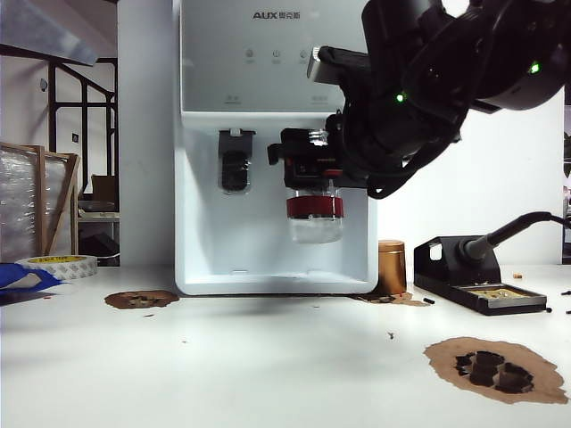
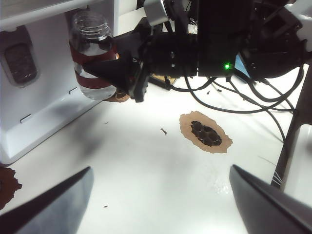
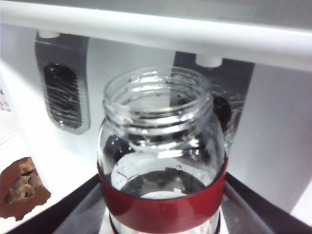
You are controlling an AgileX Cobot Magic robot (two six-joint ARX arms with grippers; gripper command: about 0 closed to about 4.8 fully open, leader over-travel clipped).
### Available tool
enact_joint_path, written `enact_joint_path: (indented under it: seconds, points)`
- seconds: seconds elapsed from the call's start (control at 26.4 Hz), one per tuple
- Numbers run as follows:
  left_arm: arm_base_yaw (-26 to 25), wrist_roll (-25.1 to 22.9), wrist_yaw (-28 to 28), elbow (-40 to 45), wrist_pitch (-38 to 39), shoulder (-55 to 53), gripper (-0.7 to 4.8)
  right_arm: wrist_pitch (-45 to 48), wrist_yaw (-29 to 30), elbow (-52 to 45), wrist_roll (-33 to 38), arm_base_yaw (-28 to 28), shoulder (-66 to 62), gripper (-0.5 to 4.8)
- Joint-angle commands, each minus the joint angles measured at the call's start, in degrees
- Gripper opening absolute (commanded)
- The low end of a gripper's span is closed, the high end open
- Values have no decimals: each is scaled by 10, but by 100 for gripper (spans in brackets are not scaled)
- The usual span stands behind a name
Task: Pick up the water bottle with two loops of red belts, then reach the front water dispenser and gently press the gray-black baffle horizontally to get a little water.
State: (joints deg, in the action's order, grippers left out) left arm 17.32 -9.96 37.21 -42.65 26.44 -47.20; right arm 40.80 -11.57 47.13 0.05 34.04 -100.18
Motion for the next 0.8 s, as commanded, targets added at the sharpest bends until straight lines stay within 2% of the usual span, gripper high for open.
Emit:
enact_joint_path:
  seconds: [0.04,0.42,0.57,0.8]
  points:
    - [0,-2,-2,-3,-3,0,463,11,-11,-7,6,13,14,115]
    - [0,-2,-2,-3,-2,0,464,49,-8,-67,41,20,59,86]
    - [0,-2,-2,-3,-2,0,464,133,93,-132,45,20,95,88]
    - [0,-2,-2,-3,-2,0,464,159,187,-156,58,26,97,88]
